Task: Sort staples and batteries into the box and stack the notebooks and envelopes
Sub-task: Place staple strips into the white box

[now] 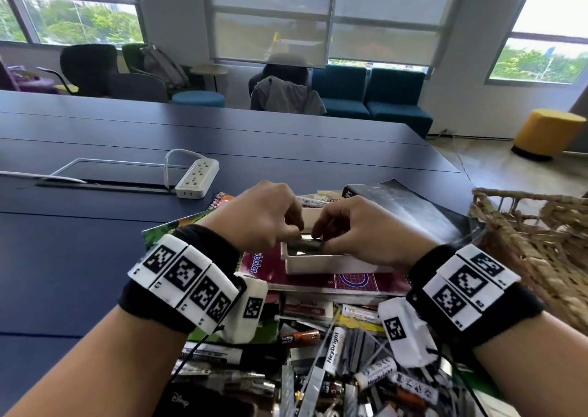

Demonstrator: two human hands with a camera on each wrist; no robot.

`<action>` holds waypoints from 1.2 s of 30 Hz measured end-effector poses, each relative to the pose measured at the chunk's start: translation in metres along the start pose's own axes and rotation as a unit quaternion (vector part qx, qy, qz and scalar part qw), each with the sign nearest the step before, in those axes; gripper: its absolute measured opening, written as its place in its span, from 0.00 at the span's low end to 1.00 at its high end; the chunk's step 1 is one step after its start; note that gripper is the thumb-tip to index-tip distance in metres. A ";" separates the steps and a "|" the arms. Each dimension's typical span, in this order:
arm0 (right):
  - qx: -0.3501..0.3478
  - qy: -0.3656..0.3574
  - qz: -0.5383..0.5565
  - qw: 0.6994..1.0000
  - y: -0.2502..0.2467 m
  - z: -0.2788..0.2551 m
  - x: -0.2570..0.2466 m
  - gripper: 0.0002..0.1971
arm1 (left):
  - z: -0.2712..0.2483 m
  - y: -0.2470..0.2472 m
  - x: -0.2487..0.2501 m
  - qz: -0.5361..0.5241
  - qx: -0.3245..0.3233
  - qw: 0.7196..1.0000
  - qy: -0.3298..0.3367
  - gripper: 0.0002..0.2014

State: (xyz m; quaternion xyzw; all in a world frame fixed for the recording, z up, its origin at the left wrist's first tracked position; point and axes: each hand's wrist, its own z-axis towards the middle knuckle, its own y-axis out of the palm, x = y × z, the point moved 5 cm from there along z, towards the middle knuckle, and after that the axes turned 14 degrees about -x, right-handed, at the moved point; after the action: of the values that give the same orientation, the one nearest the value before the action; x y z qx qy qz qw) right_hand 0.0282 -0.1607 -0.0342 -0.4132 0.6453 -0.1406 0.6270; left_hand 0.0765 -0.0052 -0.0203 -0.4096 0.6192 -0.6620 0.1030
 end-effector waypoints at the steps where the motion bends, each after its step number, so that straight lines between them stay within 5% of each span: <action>1: -0.002 -0.001 0.000 1.000 0.000 -0.001 0.000 0.10 | 0.000 0.000 0.000 -0.001 -0.002 1.000 0.001 0.04; 7: -0.010 -0.001 0.005 1.000 0.000 -0.002 -0.001 0.16 | -0.001 0.001 0.000 -0.014 -0.013 1.000 -0.012 0.05; 23: 0.039 0.015 0.009 0.999 -0.002 -0.006 0.000 0.11 | -0.005 0.003 0.009 0.023 -0.035 0.999 -0.009 0.07; 36: 0.132 -0.018 -0.035 0.991 -0.025 -0.031 -0.023 0.07 | -0.031 -0.024 0.061 0.038 0.073 0.993 0.087 0.08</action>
State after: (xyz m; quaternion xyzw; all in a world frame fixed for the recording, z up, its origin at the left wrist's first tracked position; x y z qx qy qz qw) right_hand 0.0052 -0.1703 0.0048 -0.3522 0.5949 -0.2390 0.6819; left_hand 0.0255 -0.0164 0.0293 -0.3182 0.5909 -0.7342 0.1030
